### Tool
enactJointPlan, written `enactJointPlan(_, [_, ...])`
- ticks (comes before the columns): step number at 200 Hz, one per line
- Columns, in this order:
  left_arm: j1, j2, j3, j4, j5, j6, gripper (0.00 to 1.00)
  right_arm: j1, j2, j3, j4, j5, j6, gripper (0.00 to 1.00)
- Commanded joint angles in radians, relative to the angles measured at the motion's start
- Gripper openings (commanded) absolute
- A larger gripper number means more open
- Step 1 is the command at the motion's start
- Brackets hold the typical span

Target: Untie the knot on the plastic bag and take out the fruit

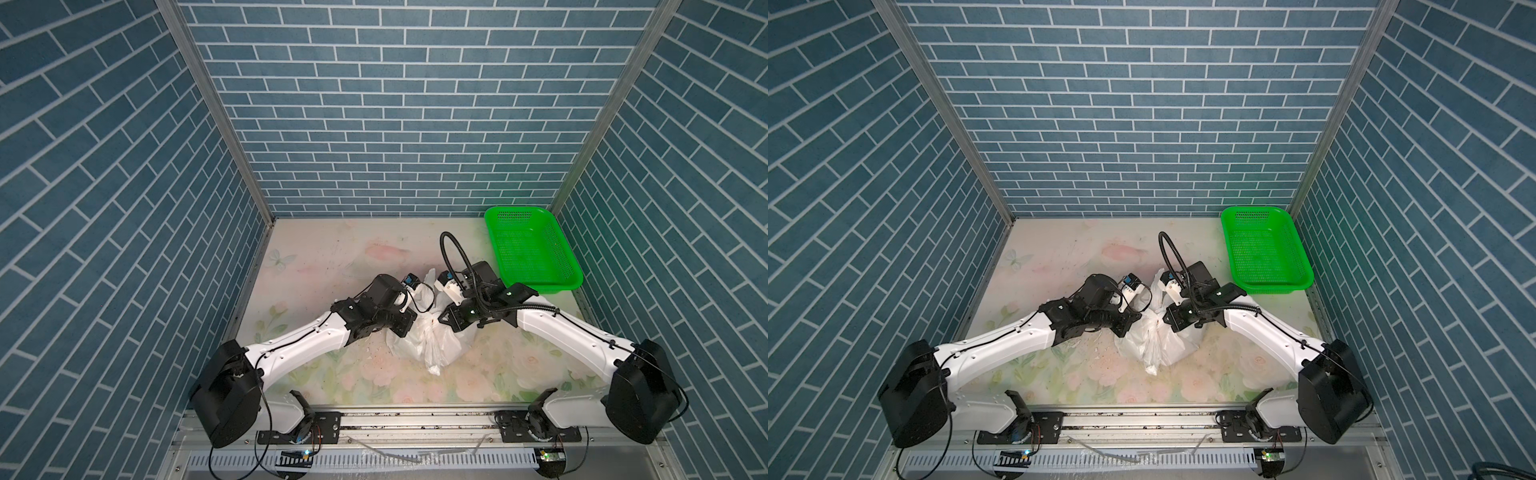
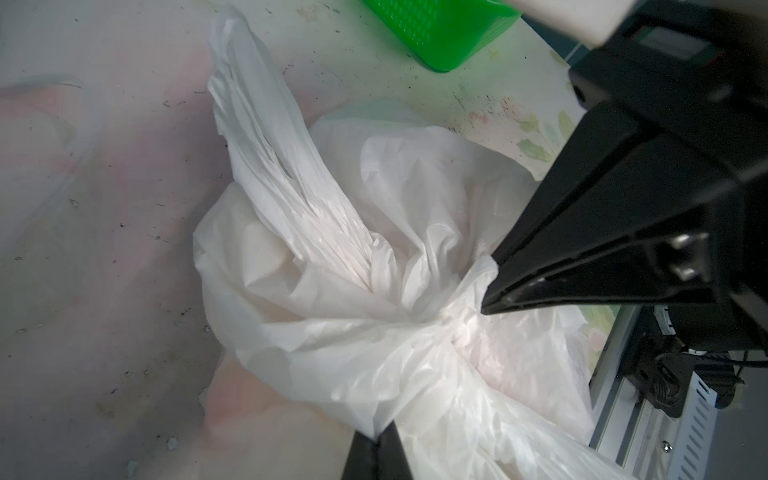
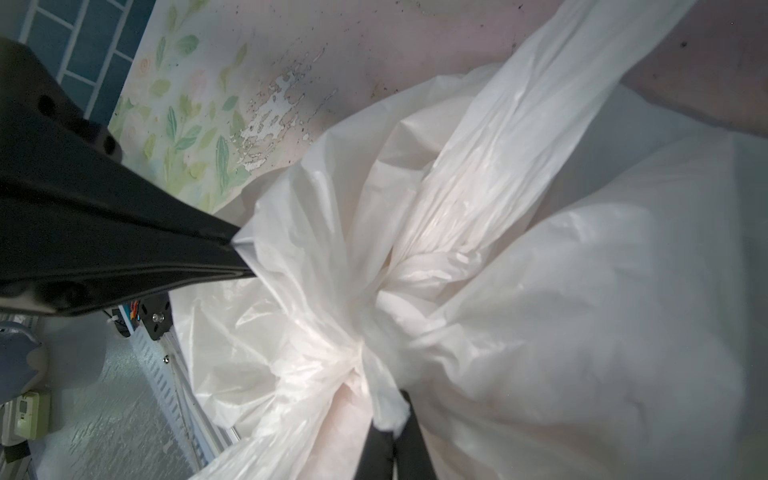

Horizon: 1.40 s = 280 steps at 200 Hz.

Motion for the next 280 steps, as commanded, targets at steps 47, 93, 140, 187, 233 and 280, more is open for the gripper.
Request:
enactJointPlan(47, [0.056, -0.104, -0.008, -0.065, -0.163, 0.072, 0.0, -0.096, -0.084, 0.064, -0.017, 0.078, -0.031, 0.0])
enactJointPlan(93, [0.14, -0.167, -0.046, -0.071, -0.181, 0.073, 0.0, -0.251, -0.146, -0.003, 0.022, 0.057, 0.044, 0.0])
enactJointPlan(140, [0.205, -0.231, -0.162, -0.043, -0.204, 0.015, 0.0, -0.415, -0.214, -0.17, 0.094, 0.109, 0.24, 0.0])
enactJointPlan(187, [0.233, -0.273, -0.283, -0.01, -0.226, -0.031, 0.0, -0.449, -0.233, -0.214, 0.05, 0.225, 0.345, 0.0])
enactJointPlan(233, [0.232, -0.253, -0.223, 0.007, -0.14, -0.01, 0.0, -0.404, -0.21, -0.105, -0.014, 0.108, 0.122, 0.14])
enactJointPlan(280, [0.213, -0.227, -0.156, 0.013, -0.109, 0.034, 0.0, -0.371, -0.196, 0.041, -0.084, 0.038, -0.088, 0.63])
